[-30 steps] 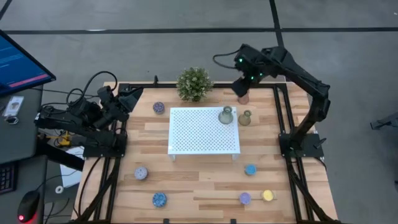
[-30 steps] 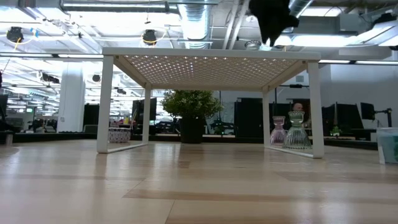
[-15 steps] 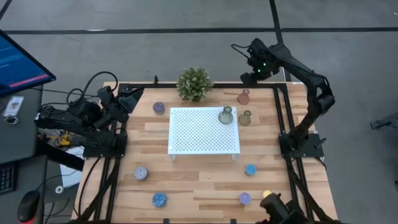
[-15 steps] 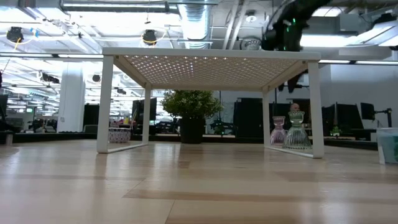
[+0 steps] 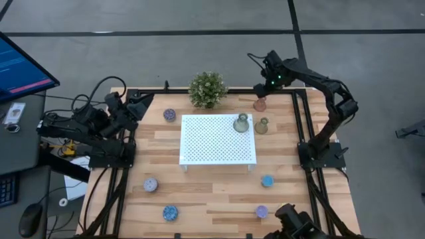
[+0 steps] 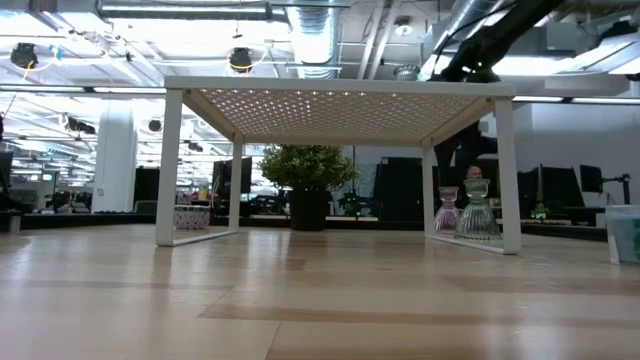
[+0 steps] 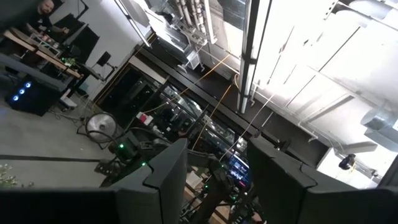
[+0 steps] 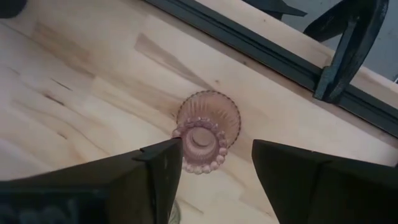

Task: Pick & Place candle stick holders
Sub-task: Put the violet glass candle holder on the shelf

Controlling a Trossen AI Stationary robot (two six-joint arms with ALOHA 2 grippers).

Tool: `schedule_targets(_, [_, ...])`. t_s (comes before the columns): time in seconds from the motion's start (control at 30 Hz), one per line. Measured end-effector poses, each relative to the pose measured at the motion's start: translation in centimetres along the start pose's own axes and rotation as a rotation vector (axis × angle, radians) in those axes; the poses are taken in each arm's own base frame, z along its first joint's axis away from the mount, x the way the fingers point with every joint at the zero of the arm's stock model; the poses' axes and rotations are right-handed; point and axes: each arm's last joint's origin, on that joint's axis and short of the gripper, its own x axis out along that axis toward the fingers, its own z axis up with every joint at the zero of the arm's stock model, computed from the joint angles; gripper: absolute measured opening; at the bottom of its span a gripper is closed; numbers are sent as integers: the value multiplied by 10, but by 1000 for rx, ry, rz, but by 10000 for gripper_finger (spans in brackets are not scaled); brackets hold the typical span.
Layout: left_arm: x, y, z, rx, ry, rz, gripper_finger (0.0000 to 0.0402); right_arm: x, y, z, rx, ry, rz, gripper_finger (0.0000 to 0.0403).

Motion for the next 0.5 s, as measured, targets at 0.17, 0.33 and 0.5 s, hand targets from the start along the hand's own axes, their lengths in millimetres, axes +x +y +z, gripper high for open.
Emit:
schedule_targets(0.17, [1,0,-1,2,2,4,167,7,-3,-6,-4,29,-4,185])
schedule_targets(0.33, [1,0,-1,2,2,4,167,15,-5,-9,-8,31,-6,186])
schedule_targets(0.5, [1,0,-1,3,-1,12,167,30,-7,-16,-9,28,-5,179])
